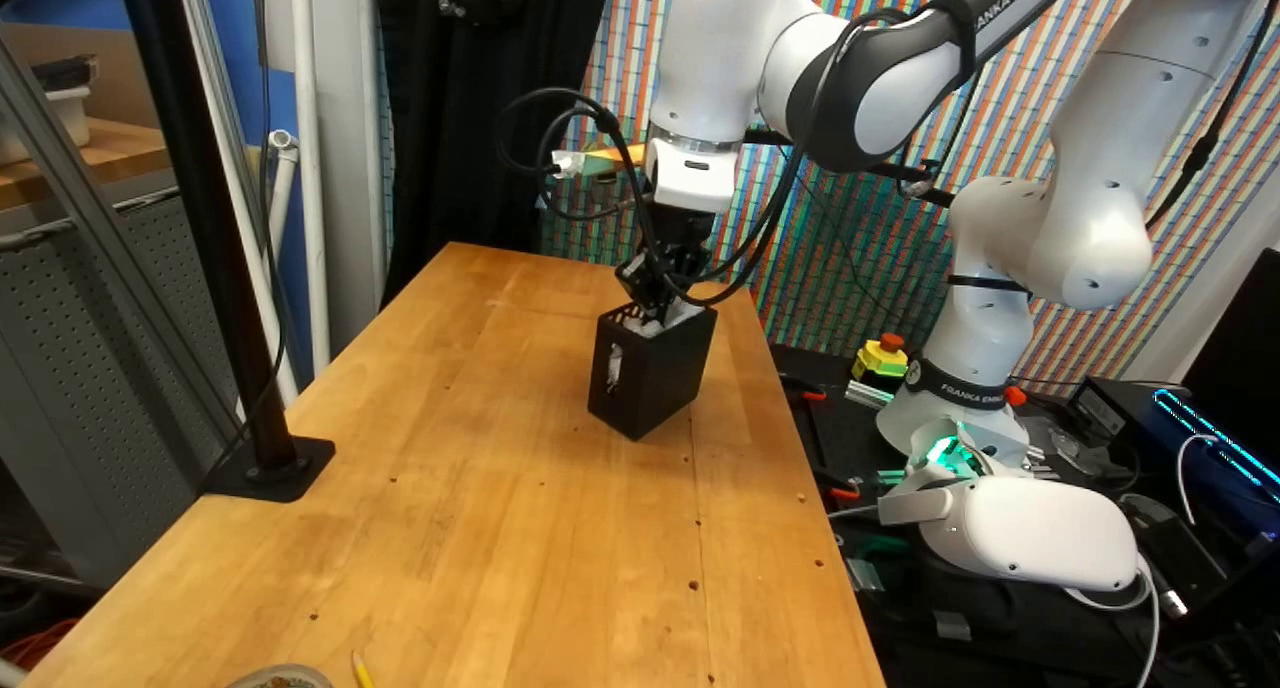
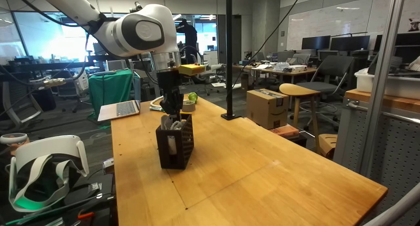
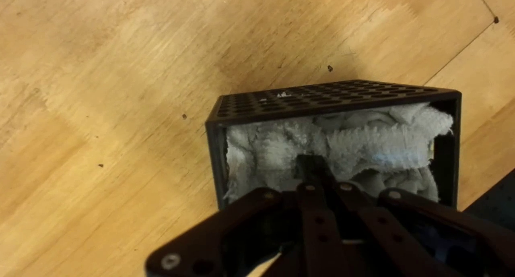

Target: Pick up the cloth from the table and put it in the box

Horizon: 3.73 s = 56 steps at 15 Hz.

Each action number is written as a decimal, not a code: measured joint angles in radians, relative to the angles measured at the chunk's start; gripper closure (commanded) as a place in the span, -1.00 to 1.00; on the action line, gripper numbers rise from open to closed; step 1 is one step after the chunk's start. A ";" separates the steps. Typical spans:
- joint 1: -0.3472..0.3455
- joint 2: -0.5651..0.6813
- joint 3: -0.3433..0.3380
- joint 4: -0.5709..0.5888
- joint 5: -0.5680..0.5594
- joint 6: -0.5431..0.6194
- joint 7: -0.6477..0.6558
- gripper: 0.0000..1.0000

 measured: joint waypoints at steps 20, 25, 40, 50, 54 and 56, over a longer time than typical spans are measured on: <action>-0.146 0.162 -0.075 0.112 0.211 -0.039 -0.349 0.91; -0.129 0.024 -0.054 0.043 0.170 0.006 -0.300 0.91; -0.103 -0.131 -0.071 -0.127 0.022 0.118 -0.187 0.91; -0.097 0.019 -0.129 -0.019 0.183 0.114 -0.288 0.91; -0.087 0.097 -0.105 0.020 0.243 0.113 -0.317 0.91; -0.089 0.128 -0.099 0.026 0.240 0.112 -0.316 0.91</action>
